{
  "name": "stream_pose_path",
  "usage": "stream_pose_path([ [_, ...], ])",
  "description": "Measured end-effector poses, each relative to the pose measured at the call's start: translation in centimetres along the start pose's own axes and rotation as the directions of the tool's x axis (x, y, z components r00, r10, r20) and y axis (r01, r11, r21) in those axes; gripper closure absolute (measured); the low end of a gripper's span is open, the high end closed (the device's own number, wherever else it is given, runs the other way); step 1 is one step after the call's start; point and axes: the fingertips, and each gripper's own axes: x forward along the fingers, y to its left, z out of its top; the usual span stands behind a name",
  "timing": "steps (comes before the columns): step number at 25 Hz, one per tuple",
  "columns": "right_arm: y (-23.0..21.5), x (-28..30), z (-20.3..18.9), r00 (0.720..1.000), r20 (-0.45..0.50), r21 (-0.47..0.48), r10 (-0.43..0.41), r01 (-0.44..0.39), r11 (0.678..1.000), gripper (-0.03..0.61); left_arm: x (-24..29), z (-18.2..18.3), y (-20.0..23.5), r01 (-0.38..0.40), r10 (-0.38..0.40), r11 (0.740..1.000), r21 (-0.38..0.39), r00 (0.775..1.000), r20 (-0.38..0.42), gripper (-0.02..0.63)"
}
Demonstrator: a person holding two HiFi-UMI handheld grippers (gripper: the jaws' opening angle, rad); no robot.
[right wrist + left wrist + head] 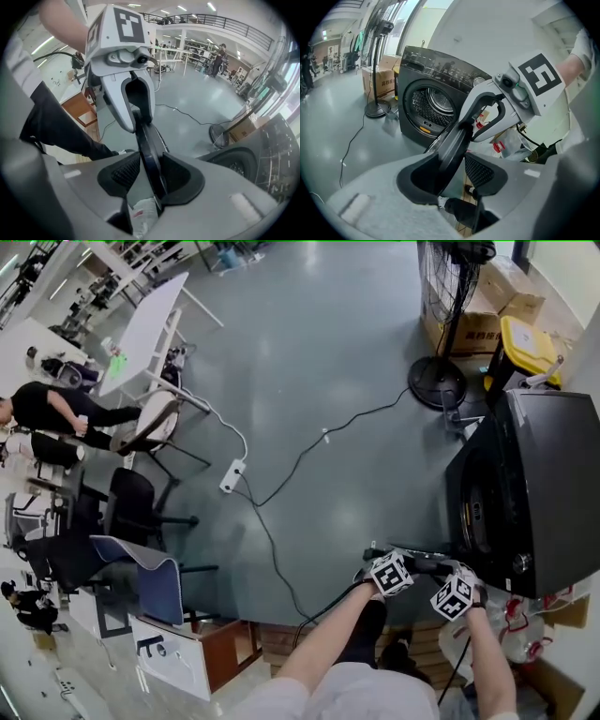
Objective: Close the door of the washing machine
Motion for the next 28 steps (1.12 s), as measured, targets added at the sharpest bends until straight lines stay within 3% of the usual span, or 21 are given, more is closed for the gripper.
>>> stream_pose_path([
  [10, -3.2, 0.4, 0.3, 0.999, -0.008, 0.109, -0.034, 0.035, 0.993, 0.433, 1.0, 2.4, 2.2, 0.076, -0.075, 0.995, 0.058, 0.997, -0.032, 0.436],
  [17, -4.6, 0.7, 0.7, 0.995, -0.035, 0.199, -0.097, 0.102, 0.975, 0.425, 1.6, 3.6, 2.6, 0.132, -0.13, 0.987, 0.089, 0.991, -0.028, 0.431],
  [21, -5.0, 1.0, 0.5, 0.996, -0.021, 0.206, -0.091, 0.093, 0.974, 0.426, 1.3, 3.7, 3.5, 0.118, -0.113, 0.989, 0.092, 0.992, -0.06, 0.431],
  [28, -6.2, 0.9, 0.7, 0.995, -0.01, 0.195, -0.096, 0.096, 0.976, 0.43, 1.6, 4.6, 4.8, 0.063, -0.058, 0.993, 0.099, 0.997, -0.05, 0.416],
])
